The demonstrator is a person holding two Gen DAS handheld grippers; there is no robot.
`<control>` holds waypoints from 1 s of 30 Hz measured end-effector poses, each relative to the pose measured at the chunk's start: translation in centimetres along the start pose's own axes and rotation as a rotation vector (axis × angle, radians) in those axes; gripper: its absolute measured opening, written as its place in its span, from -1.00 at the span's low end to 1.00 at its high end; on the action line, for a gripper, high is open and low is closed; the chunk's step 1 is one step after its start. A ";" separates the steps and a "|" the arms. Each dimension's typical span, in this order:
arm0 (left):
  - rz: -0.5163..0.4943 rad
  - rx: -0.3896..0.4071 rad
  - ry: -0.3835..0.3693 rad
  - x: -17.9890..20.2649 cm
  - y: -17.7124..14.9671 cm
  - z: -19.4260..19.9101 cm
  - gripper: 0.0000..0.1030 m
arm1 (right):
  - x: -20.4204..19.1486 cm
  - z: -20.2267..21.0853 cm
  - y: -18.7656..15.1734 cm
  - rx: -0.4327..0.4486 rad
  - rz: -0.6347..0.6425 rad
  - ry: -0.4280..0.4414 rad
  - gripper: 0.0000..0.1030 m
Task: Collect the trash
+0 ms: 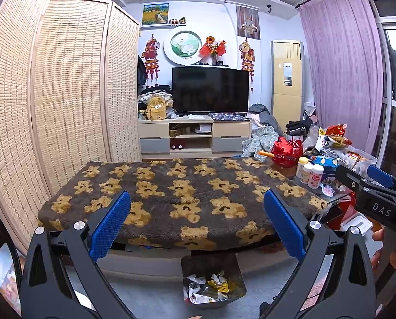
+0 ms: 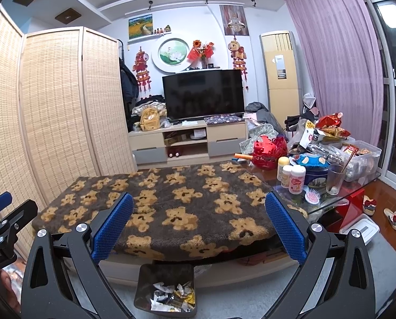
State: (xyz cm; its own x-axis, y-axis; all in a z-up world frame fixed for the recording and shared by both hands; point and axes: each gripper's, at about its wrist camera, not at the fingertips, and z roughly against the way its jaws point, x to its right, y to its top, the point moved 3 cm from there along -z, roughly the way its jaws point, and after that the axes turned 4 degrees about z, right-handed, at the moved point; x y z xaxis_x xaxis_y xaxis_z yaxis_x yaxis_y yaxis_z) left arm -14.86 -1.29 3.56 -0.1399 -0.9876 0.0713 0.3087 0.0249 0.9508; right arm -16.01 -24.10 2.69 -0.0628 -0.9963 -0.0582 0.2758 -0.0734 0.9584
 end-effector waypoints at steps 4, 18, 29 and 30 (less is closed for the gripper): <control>-0.006 0.000 0.001 0.2 0.0 -0.1 0.84 | 0.0 0.0 0.0 -0.001 -0.001 0.001 0.94; -0.007 -0.001 -0.002 0.6 -0.2 -0.2 0.84 | -0.1 -0.5 -0.2 -0.016 -0.001 -0.002 0.94; -0.009 -0.004 -0.002 0.5 -0.2 -0.2 0.84 | -0.3 -0.8 -0.2 -0.022 0.001 -0.002 0.94; -0.009 -0.004 -0.003 0.5 -0.2 -0.2 0.84 | -0.3 -0.8 -0.2 -0.022 0.002 -0.002 0.94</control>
State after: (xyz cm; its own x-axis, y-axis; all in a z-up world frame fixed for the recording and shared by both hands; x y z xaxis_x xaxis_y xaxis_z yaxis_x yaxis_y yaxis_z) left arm -14.76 -1.85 3.34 -0.1455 -0.9873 0.0637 0.3113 0.0154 0.9502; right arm -15.26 -23.86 2.30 -0.0643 -0.9964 -0.0554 0.2972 -0.0721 0.9521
